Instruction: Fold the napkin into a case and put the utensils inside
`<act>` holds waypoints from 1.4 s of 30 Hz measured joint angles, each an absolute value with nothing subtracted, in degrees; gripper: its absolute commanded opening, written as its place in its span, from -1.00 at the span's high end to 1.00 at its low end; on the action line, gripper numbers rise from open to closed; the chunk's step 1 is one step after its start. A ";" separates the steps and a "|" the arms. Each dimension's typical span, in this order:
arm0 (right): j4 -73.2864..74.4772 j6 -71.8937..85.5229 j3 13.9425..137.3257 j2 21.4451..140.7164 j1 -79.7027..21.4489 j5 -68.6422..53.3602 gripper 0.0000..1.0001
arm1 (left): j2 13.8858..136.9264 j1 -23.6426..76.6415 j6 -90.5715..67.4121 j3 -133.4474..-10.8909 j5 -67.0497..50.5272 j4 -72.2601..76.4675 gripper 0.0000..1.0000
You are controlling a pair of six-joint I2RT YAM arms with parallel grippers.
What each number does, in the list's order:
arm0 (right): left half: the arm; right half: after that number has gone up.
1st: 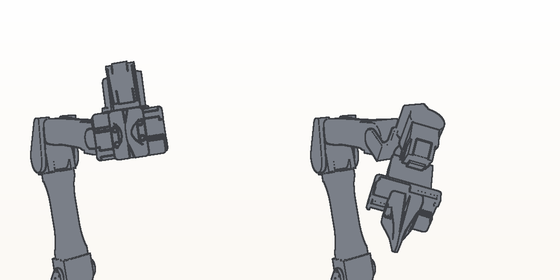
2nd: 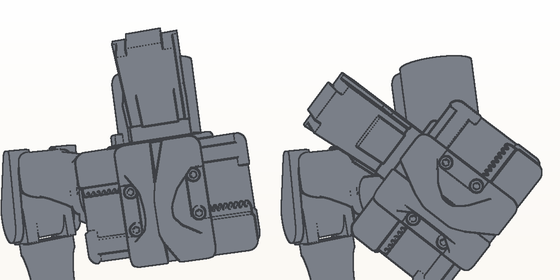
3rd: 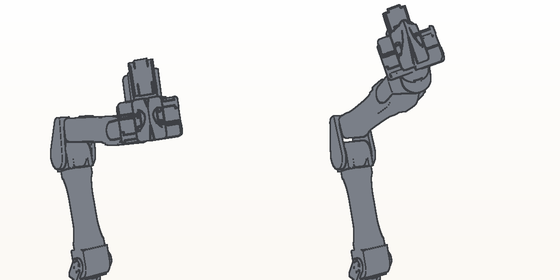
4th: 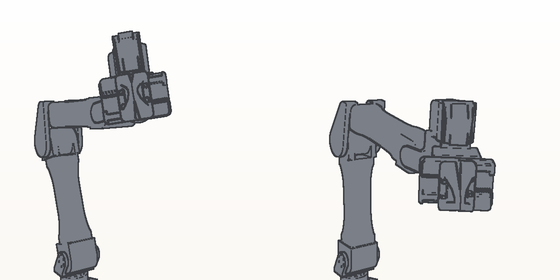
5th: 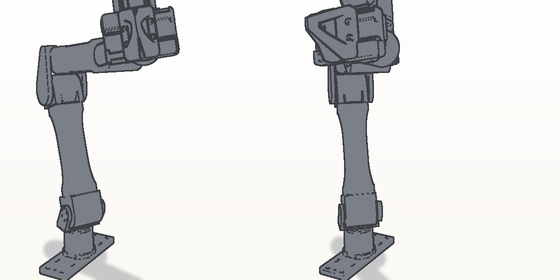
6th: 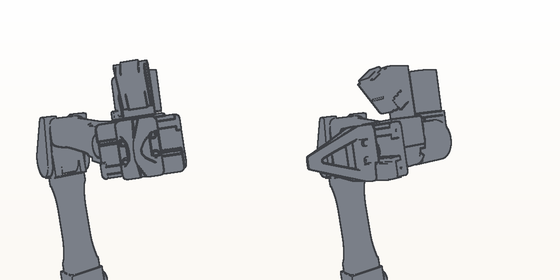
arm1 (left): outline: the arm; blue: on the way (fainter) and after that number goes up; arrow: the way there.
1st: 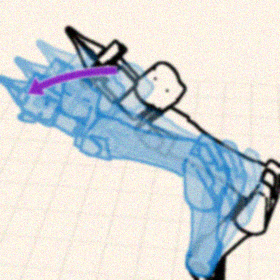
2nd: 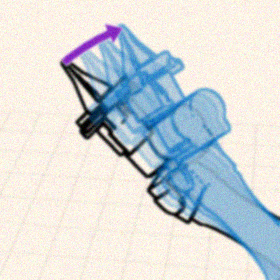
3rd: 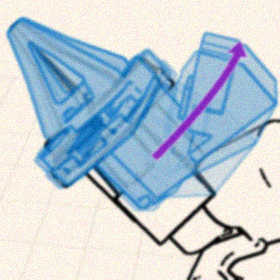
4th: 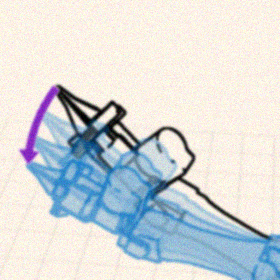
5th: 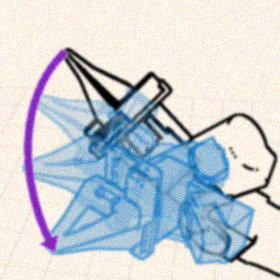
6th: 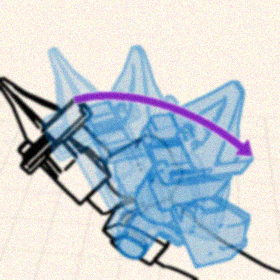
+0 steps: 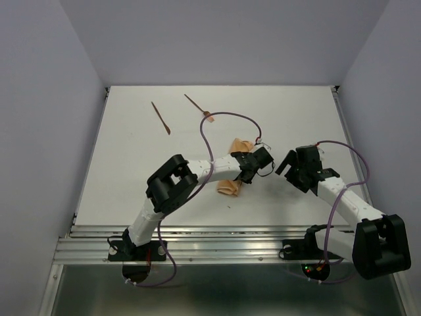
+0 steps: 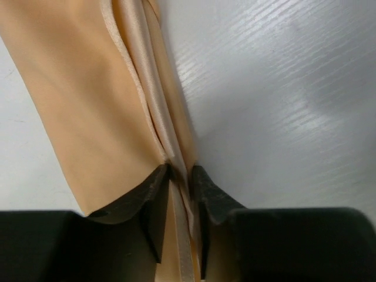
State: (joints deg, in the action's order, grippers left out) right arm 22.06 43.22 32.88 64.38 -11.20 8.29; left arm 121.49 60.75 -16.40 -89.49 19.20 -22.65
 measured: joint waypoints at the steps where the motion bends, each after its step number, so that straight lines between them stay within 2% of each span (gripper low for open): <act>1: 22.06 43.24 32.88 64.38 -11.20 8.29 -0.89 | 121.93 60.75 -16.27 -89.76 19.62 -22.61 0.45; 5: 22.06 43.22 32.88 64.36 -11.20 8.16 -0.89 | 122.30 60.77 -15.51 -90.06 20.64 -22.46 0.70; 6: 22.06 43.22 32.88 64.38 -11.20 8.14 -0.88 | 122.32 60.80 -15.27 -90.06 20.82 -22.46 0.91; 7: 22.06 43.22 32.88 64.36 -11.20 8.14 -0.89 | 122.32 60.77 -15.07 -90.13 20.88 -22.50 1.00; 16: 22.17 43.24 32.88 64.05 -11.20 8.08 -0.88 | 121.95 60.18 -10.98 -90.37 16.49 -22.52 1.00; 27: 27.05 43.38 37.82 57.25 -11.20 9.06 -0.88 | 114.72 55.55 -7.27 -90.37 -4.19 -22.09 1.00; 42: 29.15 44.60 39.64 54.46 -11.20 11.64 -0.88 | 114.59 49.98 -8.86 -90.30 -32.69 -14.26 1.00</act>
